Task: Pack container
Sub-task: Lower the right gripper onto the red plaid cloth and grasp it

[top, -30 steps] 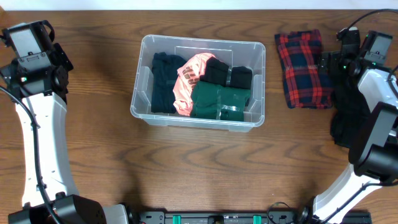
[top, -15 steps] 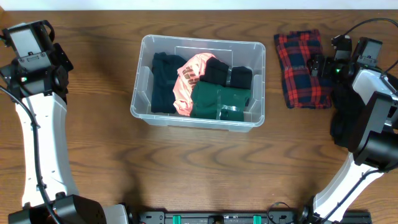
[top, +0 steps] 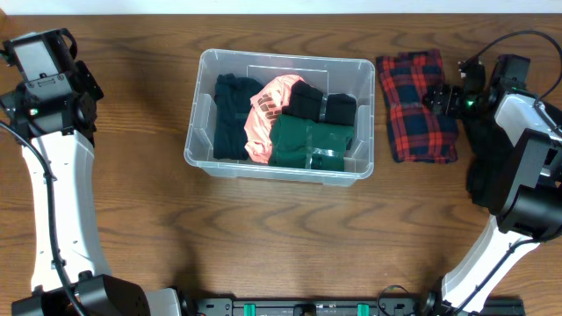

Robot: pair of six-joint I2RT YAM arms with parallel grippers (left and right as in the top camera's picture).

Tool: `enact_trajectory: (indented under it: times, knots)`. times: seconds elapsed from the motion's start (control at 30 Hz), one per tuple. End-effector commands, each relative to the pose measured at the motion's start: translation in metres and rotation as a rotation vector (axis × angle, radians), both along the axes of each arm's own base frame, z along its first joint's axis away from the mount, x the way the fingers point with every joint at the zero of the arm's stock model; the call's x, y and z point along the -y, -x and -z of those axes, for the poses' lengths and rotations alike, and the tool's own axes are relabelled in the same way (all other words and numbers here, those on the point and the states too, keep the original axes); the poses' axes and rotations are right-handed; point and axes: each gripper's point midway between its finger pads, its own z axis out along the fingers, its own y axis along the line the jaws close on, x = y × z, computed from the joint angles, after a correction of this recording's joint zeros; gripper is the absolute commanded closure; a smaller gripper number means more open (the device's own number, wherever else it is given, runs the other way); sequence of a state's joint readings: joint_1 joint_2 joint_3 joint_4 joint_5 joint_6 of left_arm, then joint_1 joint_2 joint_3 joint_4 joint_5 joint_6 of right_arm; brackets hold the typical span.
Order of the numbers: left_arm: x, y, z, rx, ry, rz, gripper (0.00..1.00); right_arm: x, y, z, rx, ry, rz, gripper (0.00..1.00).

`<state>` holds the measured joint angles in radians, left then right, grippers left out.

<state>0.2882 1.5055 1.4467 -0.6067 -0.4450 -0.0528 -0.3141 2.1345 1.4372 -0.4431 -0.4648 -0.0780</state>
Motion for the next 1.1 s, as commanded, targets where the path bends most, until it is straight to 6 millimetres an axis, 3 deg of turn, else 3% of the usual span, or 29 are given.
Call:
enact_trajectory:
  times: [0.0,0.17,0.33,0.43,1.07]
  knots:
    - [-0.003,0.002,0.003,-0.005,0.003,-0.018,0.02,-0.009,0.021,0.030,-0.120,-0.007,0.012,0.17]
    - [-0.003,0.002,0.003,-0.005,0.003,-0.018,0.02,-0.006,0.019,0.005,-0.104,-0.002,0.016,0.17]
    - [-0.003,0.002,0.003,-0.005,0.003,-0.018,0.02,0.001,0.007,-0.041,-0.037,0.015,0.025,0.08]
    - [-0.003,0.002,0.003,-0.005,0.003,-0.018,0.02,0.001,0.006,-0.055,-0.024,0.019,0.022,0.04]
    - [-0.003,0.002,0.003,-0.005,0.003,-0.018,0.02,-0.018,0.037,-0.016,-0.122,-0.039,-0.049,0.01]
